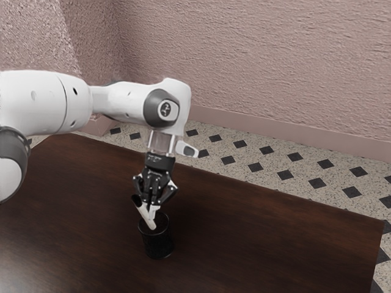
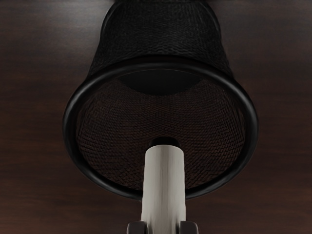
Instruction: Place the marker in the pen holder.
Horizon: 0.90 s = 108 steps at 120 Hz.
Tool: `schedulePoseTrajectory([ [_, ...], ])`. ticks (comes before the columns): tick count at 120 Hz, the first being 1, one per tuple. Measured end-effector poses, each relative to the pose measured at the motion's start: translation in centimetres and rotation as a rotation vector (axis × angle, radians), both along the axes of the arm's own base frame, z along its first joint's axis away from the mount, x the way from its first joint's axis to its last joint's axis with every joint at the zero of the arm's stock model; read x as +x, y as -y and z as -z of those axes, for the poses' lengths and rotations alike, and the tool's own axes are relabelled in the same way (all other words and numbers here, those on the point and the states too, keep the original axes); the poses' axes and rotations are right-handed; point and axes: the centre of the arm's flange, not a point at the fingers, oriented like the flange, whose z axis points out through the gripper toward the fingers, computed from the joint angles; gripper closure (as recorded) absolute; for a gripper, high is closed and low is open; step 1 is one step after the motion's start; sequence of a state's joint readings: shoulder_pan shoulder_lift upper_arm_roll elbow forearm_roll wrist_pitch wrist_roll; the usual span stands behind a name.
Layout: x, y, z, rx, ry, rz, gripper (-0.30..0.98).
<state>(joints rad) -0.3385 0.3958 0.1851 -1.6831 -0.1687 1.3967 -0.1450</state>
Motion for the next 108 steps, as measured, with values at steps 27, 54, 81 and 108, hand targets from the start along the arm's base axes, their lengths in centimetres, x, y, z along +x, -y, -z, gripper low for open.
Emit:
schedulePoseTrajectory([
  [27, 0.2, 0.2, 1.5, -0.002, -0.009, -0.009, 0.79],
  [54, 0.2, 0.2, 2.3, -0.016, -0.018, -0.026, 0.46],
  [81, 0.6, -1.2, -2.3, -0.037, 0.065, -0.052, 0.16],
  [108, -1.9, -6.7, -18.2, -0.026, 0.481, -0.010, 0.06],
])
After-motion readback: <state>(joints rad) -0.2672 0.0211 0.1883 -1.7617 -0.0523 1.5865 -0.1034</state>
